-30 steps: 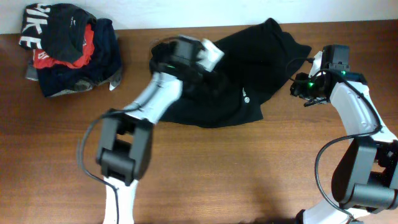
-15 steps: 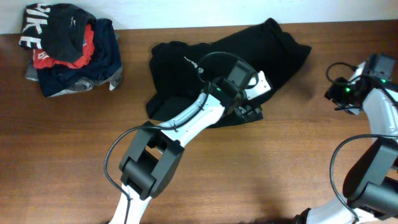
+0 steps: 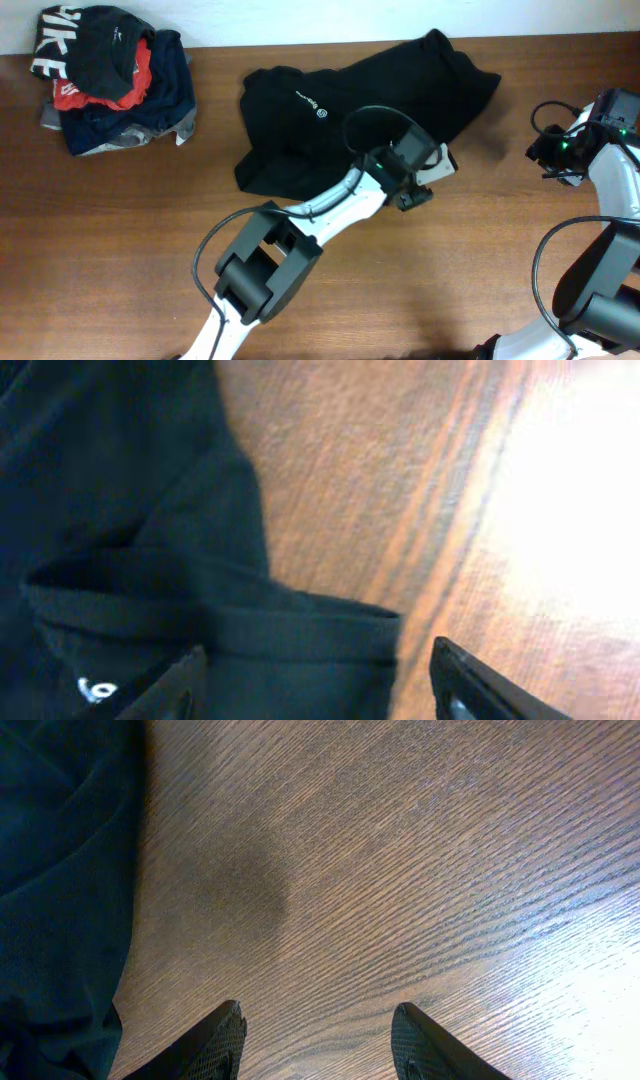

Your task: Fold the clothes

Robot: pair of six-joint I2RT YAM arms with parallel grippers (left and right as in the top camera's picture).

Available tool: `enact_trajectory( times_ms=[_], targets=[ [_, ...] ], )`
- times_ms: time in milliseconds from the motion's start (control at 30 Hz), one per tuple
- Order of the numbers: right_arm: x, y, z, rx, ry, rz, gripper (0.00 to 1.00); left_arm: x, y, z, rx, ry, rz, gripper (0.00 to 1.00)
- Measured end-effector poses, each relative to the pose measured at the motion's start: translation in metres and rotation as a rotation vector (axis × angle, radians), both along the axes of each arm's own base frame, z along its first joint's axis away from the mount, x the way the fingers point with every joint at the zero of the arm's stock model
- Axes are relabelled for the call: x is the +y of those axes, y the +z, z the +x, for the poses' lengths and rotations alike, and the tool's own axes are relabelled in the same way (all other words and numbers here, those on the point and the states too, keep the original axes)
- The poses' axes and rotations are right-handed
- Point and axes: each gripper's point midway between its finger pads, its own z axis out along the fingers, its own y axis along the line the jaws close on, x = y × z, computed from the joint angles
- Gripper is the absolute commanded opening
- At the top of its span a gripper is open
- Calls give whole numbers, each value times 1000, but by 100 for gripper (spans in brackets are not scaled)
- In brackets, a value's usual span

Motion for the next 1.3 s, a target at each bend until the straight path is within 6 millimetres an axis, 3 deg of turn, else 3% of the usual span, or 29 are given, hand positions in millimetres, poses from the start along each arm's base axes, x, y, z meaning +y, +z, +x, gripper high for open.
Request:
enact_trajectory(
  times_ms=[133, 267, 400, 500, 600, 767, 1067, 1167, 1300],
  targets=[
    [1, -1, -1, 6, 2, 6, 52, -7, -2, -9, -8, -14, 10, 70],
    [2, -1, -2, 9, 2, 8, 52, -6, -16, -9, 0, -11, 34, 68],
    [2, -1, -3, 12, 2, 10, 52, -4, -22, -5, -11, 1, 46, 55],
    [2, -2, -3, 14, 2, 11, 52, -6, -22, -1, -30, 3, 41, 52],
    [2, -2, -3, 15, 2, 11, 52, -11, -23, 5, -58, 12, 22, 40],
    [3, -2, -4, 17, 3, 15, 52, -9, -28, 6, -67, 9, 44, 0],
    [3, -2, -4, 17, 3, 15, 51, 22, -20, 11, -32, 125, 194, 0],
    [3, -2, -4, 17, 3, 15, 51, 35, -4, 11, 11, 185, 227, 0],
    [3, -2, -4, 16, 3, 15, 51, 74, 37, -3, 98, 268, 303, 0]
  ],
)
